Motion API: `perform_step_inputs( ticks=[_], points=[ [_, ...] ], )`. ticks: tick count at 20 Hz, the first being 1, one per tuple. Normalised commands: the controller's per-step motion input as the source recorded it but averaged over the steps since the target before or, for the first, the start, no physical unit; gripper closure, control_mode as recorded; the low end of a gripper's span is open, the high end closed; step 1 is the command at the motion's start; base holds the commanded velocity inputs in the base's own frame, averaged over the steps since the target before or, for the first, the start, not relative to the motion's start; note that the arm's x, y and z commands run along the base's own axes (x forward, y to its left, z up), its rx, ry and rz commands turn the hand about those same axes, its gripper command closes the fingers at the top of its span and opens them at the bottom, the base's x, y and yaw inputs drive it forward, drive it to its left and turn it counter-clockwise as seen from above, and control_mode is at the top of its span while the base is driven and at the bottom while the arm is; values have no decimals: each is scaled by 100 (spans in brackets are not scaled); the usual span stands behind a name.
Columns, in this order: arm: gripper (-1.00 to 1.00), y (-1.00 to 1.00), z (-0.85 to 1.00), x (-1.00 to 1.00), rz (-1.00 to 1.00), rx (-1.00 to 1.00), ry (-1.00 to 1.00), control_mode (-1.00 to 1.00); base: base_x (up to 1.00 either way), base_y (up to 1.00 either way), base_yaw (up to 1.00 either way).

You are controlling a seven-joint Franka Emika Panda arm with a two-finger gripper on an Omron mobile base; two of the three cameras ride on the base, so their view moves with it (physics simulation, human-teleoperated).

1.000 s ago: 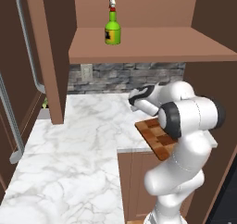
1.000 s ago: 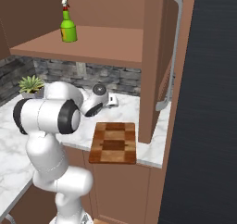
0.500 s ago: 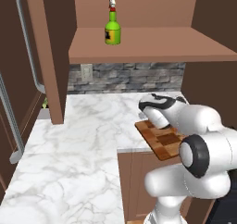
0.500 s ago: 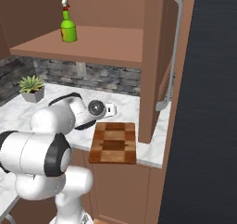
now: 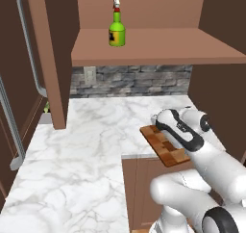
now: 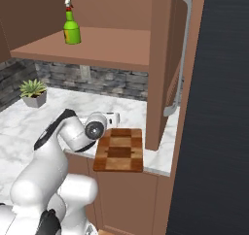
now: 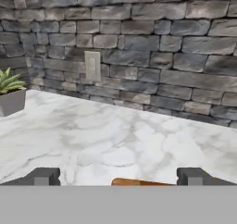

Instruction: Move the cutting board and knife to the sink. Then move spray from the cabinet to the counter.

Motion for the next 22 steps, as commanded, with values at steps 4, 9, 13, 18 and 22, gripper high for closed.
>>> perform_step_inputs(
  ticks=[4, 9, 13, 18, 22],
  points=[
    [-100, -7, 81, -35, 0, 5, 1, -100, 0, 0, 0],
    [-100, -1, 33, -56, -2, 5, 8, -100, 0, 0, 0],
    [-100, -13, 2, -74, -8, 9, 8, -100, 0, 0, 0],
    [-100, -7, 6, -70, -18, 12, 2, -100, 0, 0, 0],
    [-100, -4, 4, -67, -16, 23, 7, -100, 0, 0, 0]
  ],
)
